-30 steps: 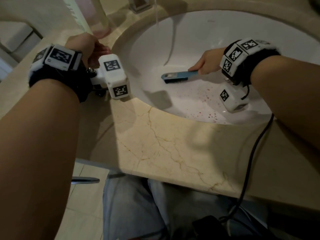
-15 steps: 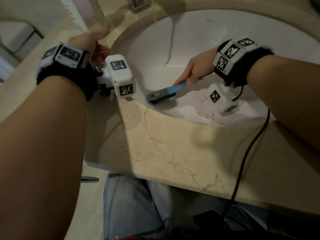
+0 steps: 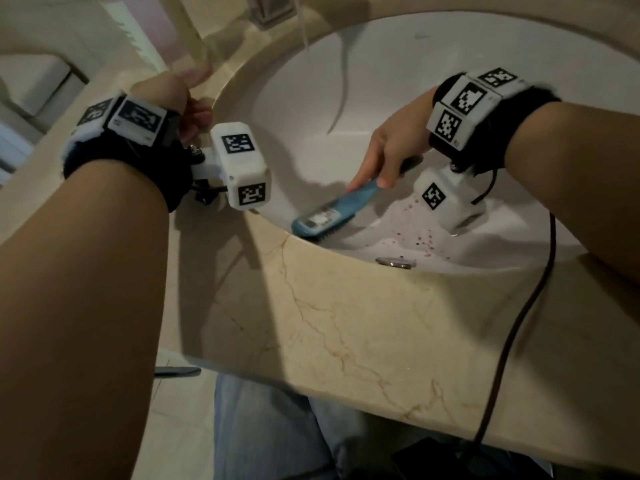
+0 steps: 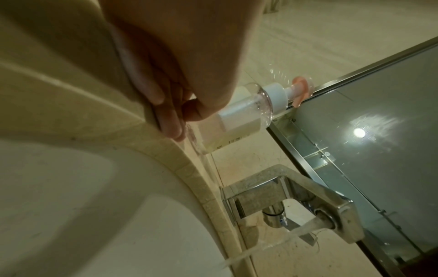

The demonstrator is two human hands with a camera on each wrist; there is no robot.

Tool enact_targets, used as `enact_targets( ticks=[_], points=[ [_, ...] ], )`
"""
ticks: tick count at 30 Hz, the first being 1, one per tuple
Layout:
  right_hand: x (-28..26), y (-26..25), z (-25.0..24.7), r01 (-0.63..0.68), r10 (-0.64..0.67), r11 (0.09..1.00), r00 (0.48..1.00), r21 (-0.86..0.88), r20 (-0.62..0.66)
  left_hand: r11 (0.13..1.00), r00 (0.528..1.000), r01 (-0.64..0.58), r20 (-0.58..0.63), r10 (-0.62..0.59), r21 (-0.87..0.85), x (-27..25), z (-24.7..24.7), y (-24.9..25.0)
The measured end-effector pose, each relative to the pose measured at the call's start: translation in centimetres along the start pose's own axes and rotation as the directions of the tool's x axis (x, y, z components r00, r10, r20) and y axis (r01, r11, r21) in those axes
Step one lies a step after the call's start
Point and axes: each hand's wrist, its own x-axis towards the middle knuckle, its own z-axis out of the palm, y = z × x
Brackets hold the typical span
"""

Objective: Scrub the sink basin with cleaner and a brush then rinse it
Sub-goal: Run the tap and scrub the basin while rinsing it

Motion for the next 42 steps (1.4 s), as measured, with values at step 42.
enact_targets(
  ticks=[42],
  points=[
    [2.1,2.5,0.4,-0.157,0.049,0.963,0.901,-0.218,-0.431,0.998,0.997,0.008,-0.082,-0.003,0.06,1.2,-0.7,-0.5]
  ],
)
